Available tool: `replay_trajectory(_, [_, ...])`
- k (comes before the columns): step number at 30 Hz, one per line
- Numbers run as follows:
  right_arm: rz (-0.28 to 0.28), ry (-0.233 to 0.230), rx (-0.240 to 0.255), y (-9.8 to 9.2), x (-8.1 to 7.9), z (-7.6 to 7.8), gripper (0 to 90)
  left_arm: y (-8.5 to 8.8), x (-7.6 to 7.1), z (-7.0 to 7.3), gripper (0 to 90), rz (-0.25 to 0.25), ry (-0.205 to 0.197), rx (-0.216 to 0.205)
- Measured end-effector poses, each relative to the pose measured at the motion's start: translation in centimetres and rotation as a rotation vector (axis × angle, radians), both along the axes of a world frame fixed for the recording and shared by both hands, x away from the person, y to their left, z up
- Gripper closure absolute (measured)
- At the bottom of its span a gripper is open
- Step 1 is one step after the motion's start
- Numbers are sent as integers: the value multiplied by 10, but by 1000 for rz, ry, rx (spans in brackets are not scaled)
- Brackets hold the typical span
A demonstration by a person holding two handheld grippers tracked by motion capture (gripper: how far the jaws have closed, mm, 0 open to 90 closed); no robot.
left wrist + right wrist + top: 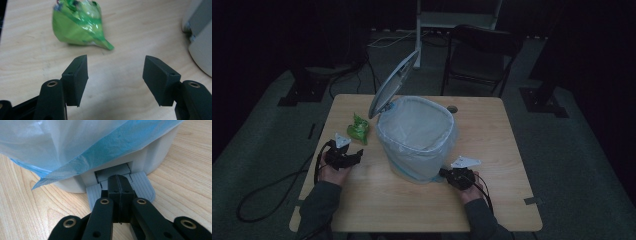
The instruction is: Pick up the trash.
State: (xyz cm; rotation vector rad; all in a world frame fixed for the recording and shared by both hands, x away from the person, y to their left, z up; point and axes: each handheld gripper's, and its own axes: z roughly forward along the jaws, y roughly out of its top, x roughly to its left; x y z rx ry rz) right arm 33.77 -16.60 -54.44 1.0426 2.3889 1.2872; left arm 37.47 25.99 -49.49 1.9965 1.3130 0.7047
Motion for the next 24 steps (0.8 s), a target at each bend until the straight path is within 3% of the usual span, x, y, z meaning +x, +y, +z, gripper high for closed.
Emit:
replay_trajectory(5, [1, -1, 0, 0, 0, 0, 900, 2, 13, 5, 394, 9, -1, 9])
replay_trajectory(9, [1, -1, -1, 0, 0, 0, 899, 5, 20, 7, 447, 7, 17, -9])
replay_trajectory(24, [1, 2, 2, 0, 0, 0, 899, 19, 45, 20, 463, -4, 18, 6])
